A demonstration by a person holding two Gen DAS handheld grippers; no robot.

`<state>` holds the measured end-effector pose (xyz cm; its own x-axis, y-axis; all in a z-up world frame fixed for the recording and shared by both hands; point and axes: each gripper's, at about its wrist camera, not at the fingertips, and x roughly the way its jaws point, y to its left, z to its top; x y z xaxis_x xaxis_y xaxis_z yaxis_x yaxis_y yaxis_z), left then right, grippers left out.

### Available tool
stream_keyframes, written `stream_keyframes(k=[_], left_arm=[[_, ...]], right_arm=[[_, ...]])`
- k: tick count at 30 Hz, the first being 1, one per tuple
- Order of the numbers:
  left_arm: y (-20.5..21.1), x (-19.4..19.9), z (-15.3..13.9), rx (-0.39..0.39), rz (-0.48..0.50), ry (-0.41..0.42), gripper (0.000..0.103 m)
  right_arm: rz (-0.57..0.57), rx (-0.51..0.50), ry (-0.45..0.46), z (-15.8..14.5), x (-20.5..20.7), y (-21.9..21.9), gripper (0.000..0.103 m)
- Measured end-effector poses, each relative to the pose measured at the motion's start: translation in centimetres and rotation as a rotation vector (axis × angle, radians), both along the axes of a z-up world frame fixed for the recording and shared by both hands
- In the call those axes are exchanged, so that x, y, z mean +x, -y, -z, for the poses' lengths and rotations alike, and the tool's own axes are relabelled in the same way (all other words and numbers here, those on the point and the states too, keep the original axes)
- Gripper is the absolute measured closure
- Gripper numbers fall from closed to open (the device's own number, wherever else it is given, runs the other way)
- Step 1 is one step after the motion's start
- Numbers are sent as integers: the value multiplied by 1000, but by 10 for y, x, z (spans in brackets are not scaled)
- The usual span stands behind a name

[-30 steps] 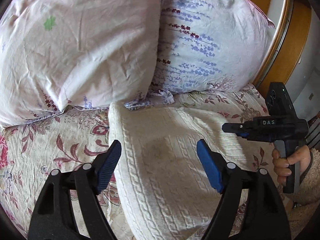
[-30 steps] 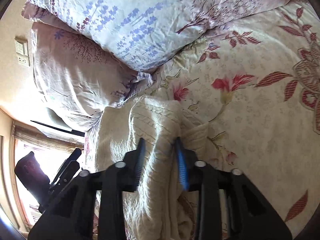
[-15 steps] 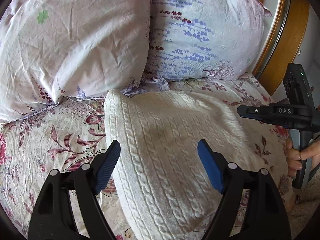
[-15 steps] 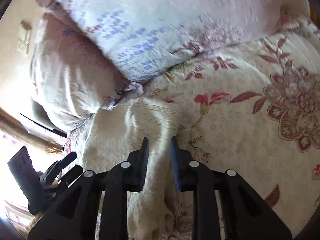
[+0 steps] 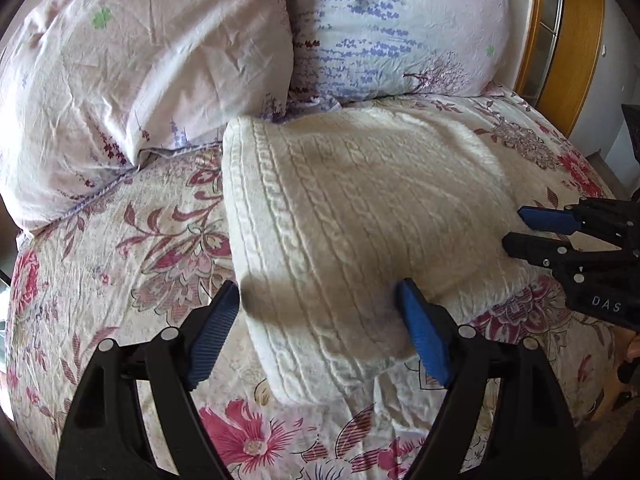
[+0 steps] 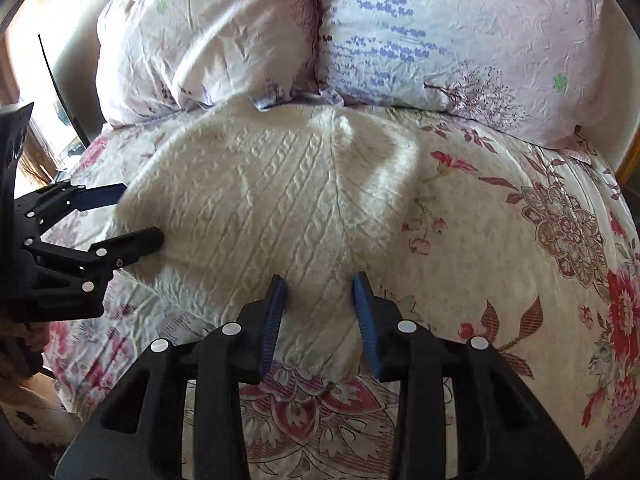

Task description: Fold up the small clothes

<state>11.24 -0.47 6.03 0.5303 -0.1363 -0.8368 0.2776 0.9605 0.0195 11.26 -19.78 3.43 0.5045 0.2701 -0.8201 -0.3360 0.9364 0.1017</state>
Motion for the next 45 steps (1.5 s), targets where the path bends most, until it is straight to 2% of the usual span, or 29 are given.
stream_keyframes(k=[4,8,11,14,18,20,23,24,25,27,31,33,34,36,40,42,45], left_arm=[[-10,0,11,-70,-59,-42,21],[-4,-12,-9,-9,-63,22,21],[-7,-11,-21,-16,-102,53,21],[-14,1,-17,-8,-169,26,21],[-13,8,-4,4,-176,-9,18],[-13,10,2,-2,-191,-25,16],[-23,16,12,-72,-245,-68,10],[-25,16,14,-77,-252,-72,8],[-25,16,14,-72,-250,-69,8],[-23,12,9,-60,-247,-58,8],[-35,-8,-6,-95,-260,-23,8],[-43,-21,-11,-96,-264,0,8],[-47,-29,-13,-100,-265,10,8],[-54,-41,-15,-114,-270,20,5],[-60,-59,-6,-99,-292,15,2],[-59,-63,2,-111,-287,-9,2],[-54,-67,15,-95,-281,-30,2]], right_arm=[[20,-17,17,5,-5,1,65],[57,17,56,-12,-14,8,65],[91,42,66,-19,-18,14,65],[120,36,44,-13,-14,16,65],[142,-11,-19,7,-9,9,65],[148,-10,-16,13,-9,7,64],[175,31,-44,21,-7,13,57],[193,59,-55,23,-6,17,49],[213,70,-64,25,-5,21,47],[226,90,-73,24,-6,25,47],[249,82,-5,6,-25,33,44],[259,93,16,0,-36,37,30],[267,88,28,-2,-41,38,29],[275,79,46,-4,-51,38,14],[289,7,78,2,-66,27,2],[307,-36,92,6,-70,20,1],[291,-21,60,15,-69,12,1]])
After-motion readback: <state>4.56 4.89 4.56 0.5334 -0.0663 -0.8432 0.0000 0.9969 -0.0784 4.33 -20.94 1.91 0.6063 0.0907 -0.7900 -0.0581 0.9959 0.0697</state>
